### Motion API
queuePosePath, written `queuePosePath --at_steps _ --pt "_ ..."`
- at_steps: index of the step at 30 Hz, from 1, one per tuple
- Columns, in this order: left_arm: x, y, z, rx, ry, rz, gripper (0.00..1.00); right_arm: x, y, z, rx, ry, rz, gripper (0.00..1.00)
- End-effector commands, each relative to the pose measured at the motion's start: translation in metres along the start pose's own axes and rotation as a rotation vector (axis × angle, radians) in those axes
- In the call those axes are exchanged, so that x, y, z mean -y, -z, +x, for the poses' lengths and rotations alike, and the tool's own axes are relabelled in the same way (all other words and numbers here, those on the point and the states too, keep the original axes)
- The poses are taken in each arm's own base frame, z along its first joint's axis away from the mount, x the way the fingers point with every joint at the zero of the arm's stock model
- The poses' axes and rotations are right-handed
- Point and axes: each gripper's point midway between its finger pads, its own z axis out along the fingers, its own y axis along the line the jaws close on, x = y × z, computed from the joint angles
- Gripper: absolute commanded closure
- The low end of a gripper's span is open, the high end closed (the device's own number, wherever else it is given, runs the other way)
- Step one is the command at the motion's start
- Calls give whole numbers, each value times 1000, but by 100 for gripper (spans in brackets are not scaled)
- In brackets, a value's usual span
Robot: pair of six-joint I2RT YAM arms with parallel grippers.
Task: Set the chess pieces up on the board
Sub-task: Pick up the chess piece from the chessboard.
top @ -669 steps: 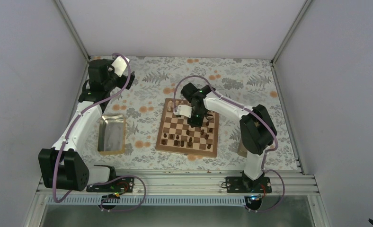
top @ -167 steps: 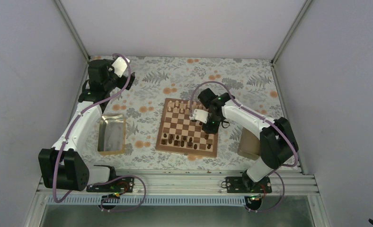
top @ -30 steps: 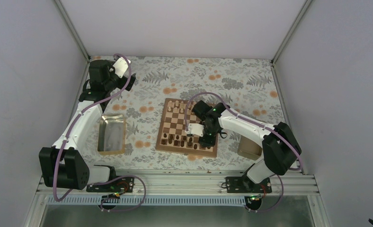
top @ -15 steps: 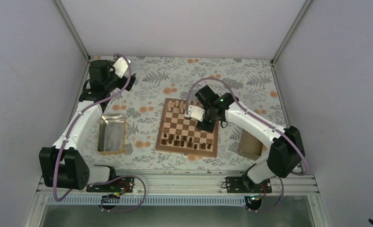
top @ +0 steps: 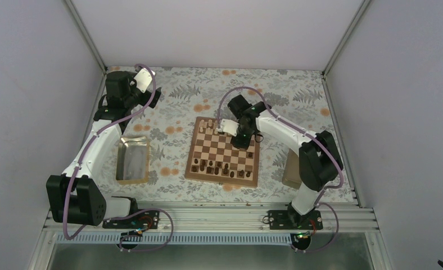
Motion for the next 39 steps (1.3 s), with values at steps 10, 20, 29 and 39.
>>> queuePosePath --at_steps 10,20,29,39 --pt "-4 1 -3 18 -14 -15 0 17 -17 10 -39 0 -25 60" --pt "-4 2 -3 19 -16 -17 0 15 -25 13 -47 -1 -55 63" --pt "-4 2 -3 18 -15 -17 0 12 -31 15 -57 0 -76 67" --pt "-4 2 -4 20 -16 -16 0 10 -32 16 -62 -1 -85 80"
